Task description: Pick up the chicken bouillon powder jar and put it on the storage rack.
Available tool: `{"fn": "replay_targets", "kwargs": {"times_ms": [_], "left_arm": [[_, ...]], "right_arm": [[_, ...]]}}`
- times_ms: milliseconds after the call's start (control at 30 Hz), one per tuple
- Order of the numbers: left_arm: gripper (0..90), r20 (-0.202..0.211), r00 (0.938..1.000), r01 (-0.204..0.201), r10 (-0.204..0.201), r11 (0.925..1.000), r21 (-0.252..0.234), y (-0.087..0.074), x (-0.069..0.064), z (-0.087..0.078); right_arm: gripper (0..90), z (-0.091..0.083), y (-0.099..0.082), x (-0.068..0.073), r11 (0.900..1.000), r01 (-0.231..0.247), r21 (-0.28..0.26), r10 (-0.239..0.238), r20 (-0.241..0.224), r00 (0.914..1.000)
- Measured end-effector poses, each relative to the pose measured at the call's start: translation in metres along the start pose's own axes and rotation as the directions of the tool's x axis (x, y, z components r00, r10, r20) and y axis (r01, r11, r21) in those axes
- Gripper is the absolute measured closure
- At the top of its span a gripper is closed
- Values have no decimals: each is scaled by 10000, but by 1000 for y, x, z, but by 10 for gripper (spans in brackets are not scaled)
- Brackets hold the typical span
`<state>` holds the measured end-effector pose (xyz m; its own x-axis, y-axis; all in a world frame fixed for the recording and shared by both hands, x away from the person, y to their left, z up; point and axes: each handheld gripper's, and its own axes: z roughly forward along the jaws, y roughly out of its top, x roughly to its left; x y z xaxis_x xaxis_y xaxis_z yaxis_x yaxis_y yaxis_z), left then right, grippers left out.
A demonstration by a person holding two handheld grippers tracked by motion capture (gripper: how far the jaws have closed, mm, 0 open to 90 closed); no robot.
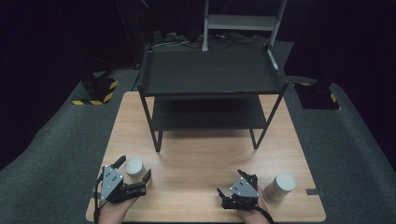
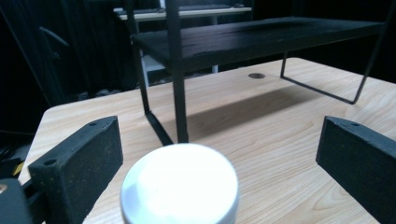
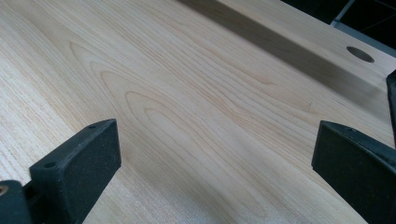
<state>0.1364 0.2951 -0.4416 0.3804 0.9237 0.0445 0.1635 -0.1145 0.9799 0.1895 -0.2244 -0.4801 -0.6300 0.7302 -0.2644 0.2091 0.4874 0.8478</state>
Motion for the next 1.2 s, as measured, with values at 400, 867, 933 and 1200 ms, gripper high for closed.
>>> {"fn": "replay_targets", "kwargs": {"times_ms": [400, 867, 933, 1200], "left_arm": [[4, -436, 9987, 278, -252, 9978, 607, -7, 3, 6], [8, -386, 9971, 689, -657, 9937, 882, -20, 10, 13], [19, -342, 9974, 663, -633, 9935, 923, -22, 11, 14], [101, -188, 9959, 902, -889, 9921, 870, -28, 17, 13]], "right_arm": [[6, 0, 0, -1, 10000, -23, -5, 23, -17, 10000], [6, 0, 0, 0, 10000, -28, -3, 28, -1, 10000], [6, 0, 0, -1, 10000, -44, -2, 44, 1, 10000], [6, 1, 1, 0, 10000, -30, 55, 29, 25, 10000]]}}
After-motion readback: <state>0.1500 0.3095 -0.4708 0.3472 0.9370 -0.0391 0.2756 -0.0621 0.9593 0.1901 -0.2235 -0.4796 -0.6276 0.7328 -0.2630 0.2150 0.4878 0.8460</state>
